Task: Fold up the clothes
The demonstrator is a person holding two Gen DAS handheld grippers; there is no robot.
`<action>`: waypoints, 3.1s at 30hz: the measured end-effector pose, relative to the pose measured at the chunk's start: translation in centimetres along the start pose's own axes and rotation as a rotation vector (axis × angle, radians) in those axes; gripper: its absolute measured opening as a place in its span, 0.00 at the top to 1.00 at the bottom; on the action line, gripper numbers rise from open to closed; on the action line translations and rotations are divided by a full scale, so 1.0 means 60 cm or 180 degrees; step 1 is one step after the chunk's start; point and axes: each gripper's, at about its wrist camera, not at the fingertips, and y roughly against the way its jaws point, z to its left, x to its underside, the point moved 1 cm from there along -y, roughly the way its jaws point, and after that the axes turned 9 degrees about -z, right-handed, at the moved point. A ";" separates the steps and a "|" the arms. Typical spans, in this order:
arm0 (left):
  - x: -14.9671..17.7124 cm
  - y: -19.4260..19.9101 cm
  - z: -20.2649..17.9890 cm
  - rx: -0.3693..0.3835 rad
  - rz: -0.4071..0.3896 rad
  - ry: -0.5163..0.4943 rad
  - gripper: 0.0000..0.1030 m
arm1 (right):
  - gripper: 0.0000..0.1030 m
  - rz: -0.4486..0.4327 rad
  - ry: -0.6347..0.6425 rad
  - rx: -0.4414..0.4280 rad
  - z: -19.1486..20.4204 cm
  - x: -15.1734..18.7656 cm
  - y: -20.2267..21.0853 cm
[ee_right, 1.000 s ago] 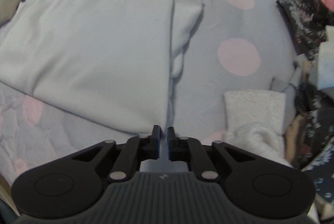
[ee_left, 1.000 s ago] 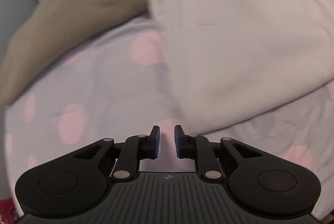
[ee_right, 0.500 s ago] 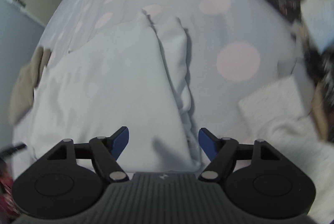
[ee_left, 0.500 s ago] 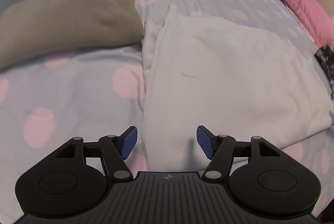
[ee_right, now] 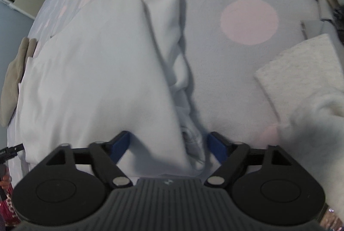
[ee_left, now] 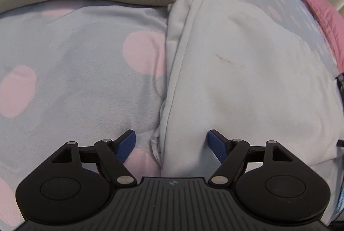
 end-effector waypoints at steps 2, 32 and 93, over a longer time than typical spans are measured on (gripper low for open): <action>0.001 -0.003 -0.007 -0.0027 -0.0005 -0.0020 0.31 | 0.12 0.0010 0.0137 0.0077 0.016 0.001 -0.006; 0.017 0.191 -0.119 0.0022 -0.0052 -0.0679 0.87 | 0.88 -0.0157 0.0364 -0.0135 0.082 0.034 0.187; 0.116 0.109 -0.150 -0.0265 -0.0331 -0.0570 0.59 | 0.27 -0.0665 0.0508 0.0540 0.123 0.188 0.115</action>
